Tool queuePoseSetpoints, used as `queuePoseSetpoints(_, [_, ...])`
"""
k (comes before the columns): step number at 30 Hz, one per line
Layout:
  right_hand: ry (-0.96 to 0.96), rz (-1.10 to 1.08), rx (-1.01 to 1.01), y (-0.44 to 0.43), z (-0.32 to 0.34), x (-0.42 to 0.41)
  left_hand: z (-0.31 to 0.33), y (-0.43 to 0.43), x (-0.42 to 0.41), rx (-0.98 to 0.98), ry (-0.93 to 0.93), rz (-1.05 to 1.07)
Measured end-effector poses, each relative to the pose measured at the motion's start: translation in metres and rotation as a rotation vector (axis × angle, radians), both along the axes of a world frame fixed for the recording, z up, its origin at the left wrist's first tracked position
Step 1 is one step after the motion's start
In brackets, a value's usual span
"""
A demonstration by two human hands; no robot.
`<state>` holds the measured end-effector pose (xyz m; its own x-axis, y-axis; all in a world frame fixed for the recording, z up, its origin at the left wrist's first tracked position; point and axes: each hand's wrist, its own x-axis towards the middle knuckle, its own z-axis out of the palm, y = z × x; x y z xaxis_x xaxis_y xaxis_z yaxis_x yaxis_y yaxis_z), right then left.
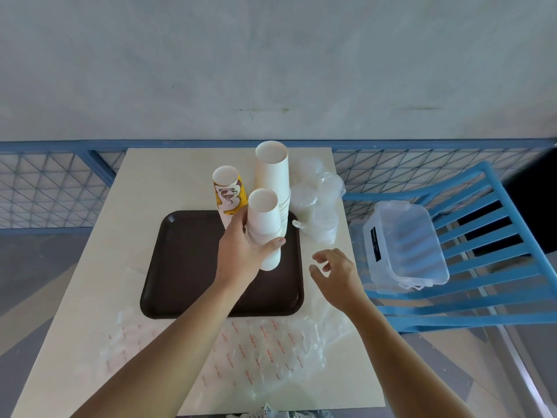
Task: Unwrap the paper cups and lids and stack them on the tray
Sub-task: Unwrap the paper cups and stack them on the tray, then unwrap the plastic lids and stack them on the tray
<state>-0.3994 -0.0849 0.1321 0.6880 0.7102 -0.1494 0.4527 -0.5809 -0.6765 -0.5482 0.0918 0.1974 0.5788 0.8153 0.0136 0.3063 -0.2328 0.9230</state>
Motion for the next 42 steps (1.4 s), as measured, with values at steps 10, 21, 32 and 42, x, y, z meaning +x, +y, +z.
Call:
queuePoseSetpoints(10, [0.031,-0.086,-0.130,0.012,-0.021,0.053,-0.024,-0.083,-0.035,-0.144,0.054,0.133])
queuePoseSetpoints(21, [-0.211,0.083,-0.314,0.070,-0.051,0.103,-0.044,-0.084,-0.005,-0.276,0.342,-0.235])
queuePoseSetpoints(32, [-0.243,0.063,-0.272,0.049,-0.082,0.102,-0.055,-0.073,0.011,-0.298,0.395,-0.260])
queuePoseSetpoints(42, [-0.300,0.223,-0.377,0.062,-0.085,0.113,-0.057,-0.070,0.039,-0.328,0.434,-0.254])
